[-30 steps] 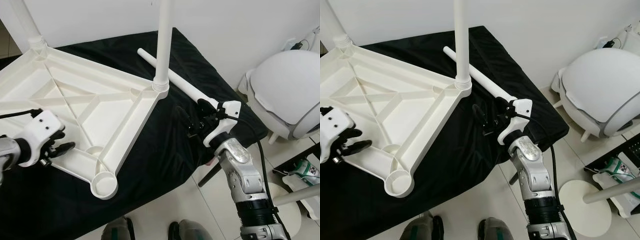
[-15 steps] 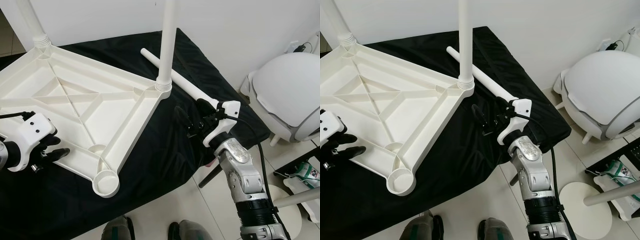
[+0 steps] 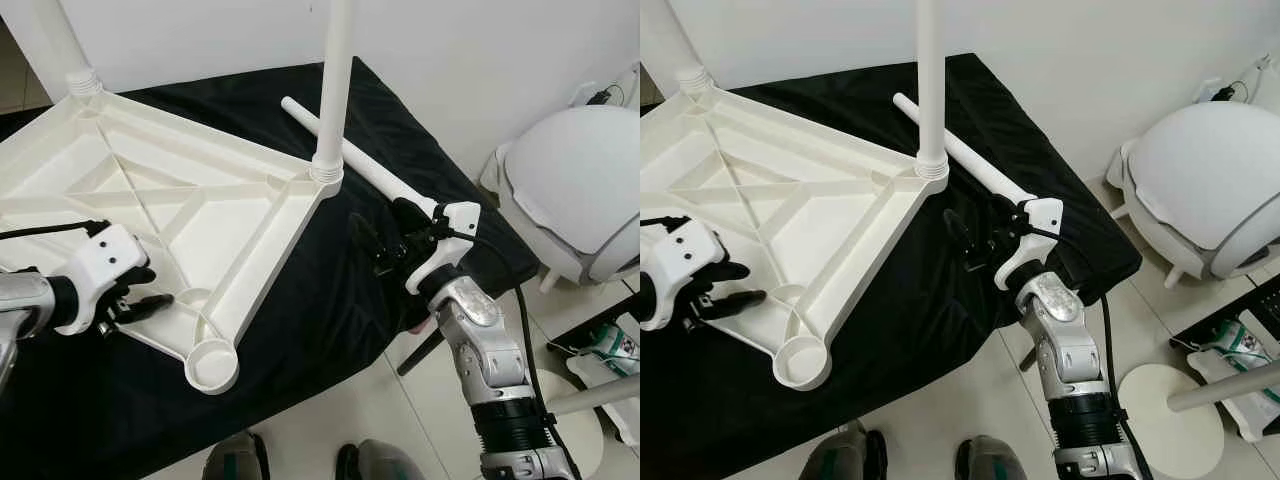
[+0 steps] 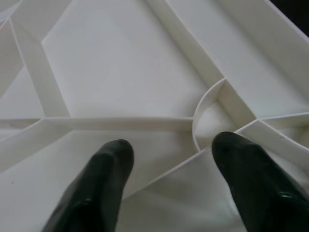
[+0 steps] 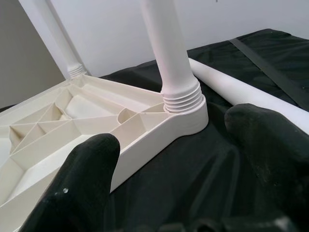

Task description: Building children table

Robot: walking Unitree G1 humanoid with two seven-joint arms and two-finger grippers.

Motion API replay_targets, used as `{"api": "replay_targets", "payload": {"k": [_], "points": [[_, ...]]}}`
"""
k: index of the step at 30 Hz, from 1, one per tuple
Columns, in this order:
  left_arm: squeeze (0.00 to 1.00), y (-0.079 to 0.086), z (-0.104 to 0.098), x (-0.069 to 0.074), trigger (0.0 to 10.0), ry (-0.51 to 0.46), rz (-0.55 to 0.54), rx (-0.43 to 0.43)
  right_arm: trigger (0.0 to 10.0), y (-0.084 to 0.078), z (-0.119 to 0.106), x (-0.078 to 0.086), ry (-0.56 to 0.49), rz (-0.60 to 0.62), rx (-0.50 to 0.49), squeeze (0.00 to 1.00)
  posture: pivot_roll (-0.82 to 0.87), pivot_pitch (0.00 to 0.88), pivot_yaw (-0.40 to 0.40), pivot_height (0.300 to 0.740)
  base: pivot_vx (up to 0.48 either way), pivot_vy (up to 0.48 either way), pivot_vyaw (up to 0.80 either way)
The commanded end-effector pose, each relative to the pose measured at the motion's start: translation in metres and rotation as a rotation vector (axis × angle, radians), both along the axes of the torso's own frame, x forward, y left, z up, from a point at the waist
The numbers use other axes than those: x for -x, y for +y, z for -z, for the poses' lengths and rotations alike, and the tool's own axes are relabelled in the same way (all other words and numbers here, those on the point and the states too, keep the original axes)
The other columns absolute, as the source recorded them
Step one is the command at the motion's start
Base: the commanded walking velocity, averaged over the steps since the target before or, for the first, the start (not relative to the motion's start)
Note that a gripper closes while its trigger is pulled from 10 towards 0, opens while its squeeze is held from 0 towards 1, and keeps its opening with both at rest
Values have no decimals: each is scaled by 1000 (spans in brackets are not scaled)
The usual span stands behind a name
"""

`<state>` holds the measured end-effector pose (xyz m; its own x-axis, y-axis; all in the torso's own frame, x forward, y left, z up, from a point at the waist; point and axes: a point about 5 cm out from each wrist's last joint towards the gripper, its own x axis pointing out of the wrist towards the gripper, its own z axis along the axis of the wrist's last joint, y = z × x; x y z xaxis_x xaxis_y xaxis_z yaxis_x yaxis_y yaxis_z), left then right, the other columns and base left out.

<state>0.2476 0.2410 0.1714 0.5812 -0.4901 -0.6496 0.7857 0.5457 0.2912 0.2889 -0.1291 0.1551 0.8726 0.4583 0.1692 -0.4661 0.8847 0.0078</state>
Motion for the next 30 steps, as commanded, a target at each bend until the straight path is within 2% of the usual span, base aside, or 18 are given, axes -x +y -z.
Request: {"api": "replay_targets", "payload": {"k": [1,2,3,4,5,8,9,16,18,22,25,26,27,28,29,30], "points": [[1000,-8,-2,0,10000,-36,31,-14,10000,-2,2,1,5,4,9,0,-29,65,-1,740,0,0,0],[1000,-10,-1,0,10000,-35,42,-30,10000,-1,3,1,5,4,9,0,-25,65,-1,740,0,0,0],[804,-11,1,0,10000,-30,46,-38,10000,-1,3,1,6,4,9,0,-25,65,0,740,0,0,0],[804,-11,1,0,10000,-30,46,-38,10000,-1,3,1,6,4,9,0,-25,65,0,740,0,0,0],[0,-11,5,0,10000,-27,55,-59,10000,-1,3,1,6,3,8,0,-26,65,0,740,0,0,0],[0,-12,12,-1,10000,-19,65,-100,10000,-1,2,0,5,2,8,0,-26,66,0,740,0,0,0],[0,-11,18,-3,10000,-11,69,-152,10000,-1,2,0,5,3,7,0,-26,66,0,740,0,0,0],[0,-3,29,-10,10000,-11,63,-268,10000,-2,3,0,6,4,8,0,-28,66,1,740,0,0,0],[0,-3,29,-10,10000,-11,63,-268,10000,-2,3,0,6,4,8,0,-28,66,1,740,0,0,0],[0,-3,31,-23,10000,-34,-20,-242,10000,-1,3,1,5,7,7,0,-32,63,5,740,0,0,0],[0,-3,32,-28,10000,-47,-52,-237,10000,-1,3,1,5,9,7,0,-35,62,8,740,0,0,0],[0,-3,32,-32,9569,-62,-78,-231,10000,-1,3,1,5,10,7,0,-36,62,9,740,0,0,0],[0,-3,32,-32,9569,-62,-78,-231,10000,-1,3,1,5,10,7,0,-36,62,9,740,0,0,0],[0,-2,32,-35,4549,-70,-106,-220,10000,-1,3,2,5,11,8,0,-36,62,10,740,0,0,0],[0,-3,32,-39,0,-78,-128,-201,10000,-1,3,2,6,12,8,0,-35,64,9,740,0,0,0],[0,-4,33,-40,0,-76,-135,-186,10000,-1,3,1,5,13,9,0,-36,64,10,740,0,0,0]]}}
